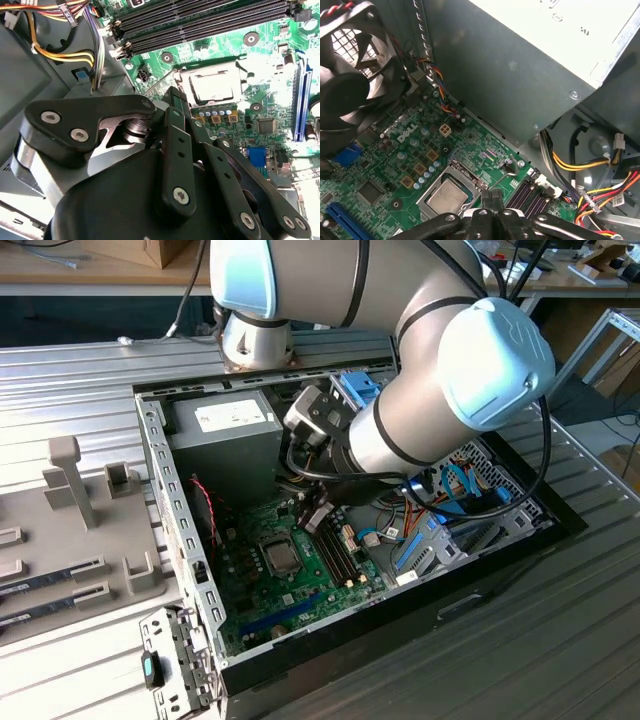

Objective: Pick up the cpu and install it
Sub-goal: 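Close the cpu cover, then install the first cpu locking lever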

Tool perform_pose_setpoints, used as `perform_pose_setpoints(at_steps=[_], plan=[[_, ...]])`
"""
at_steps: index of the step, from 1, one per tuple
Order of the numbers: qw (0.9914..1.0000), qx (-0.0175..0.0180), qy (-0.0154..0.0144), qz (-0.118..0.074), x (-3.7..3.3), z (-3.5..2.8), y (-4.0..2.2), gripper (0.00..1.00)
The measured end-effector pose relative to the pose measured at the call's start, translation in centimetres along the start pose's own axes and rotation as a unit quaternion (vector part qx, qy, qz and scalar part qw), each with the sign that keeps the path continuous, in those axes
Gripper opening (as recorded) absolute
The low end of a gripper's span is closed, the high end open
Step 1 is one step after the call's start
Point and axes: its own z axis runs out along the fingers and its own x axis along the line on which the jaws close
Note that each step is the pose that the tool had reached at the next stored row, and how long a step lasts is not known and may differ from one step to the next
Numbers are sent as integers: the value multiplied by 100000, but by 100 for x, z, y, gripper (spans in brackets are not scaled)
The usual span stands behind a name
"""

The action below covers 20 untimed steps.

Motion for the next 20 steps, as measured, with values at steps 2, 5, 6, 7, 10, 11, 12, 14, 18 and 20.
perform_pose_setpoints(at_steps=[2, 5, 6, 7, 10, 11, 12, 14, 18, 20], plan=[[100000, 9, 22, -21, 1, 11, -4, 11], [100000, -42, 72, -55, -42, 7, -37, 11], [100000, -37, 73, -55, -52, 9, -34, 11], [100000, -35, 78, -53, -66, 12, -28, 11], [100000, -39, 96, -117, -121, 29, 11, 11], [100000, -43, 103, -146, -140, 36, 27, 11], [100000, -45, 118, -170, -156, 43, 42, 11], [100000, -50, 152, -259, -209, 64, 89, 11], [99999, -70, 215, -430, -292, 97, 161, 11], [99998, -76, 260, -547, -317, 107, 184, 11]])
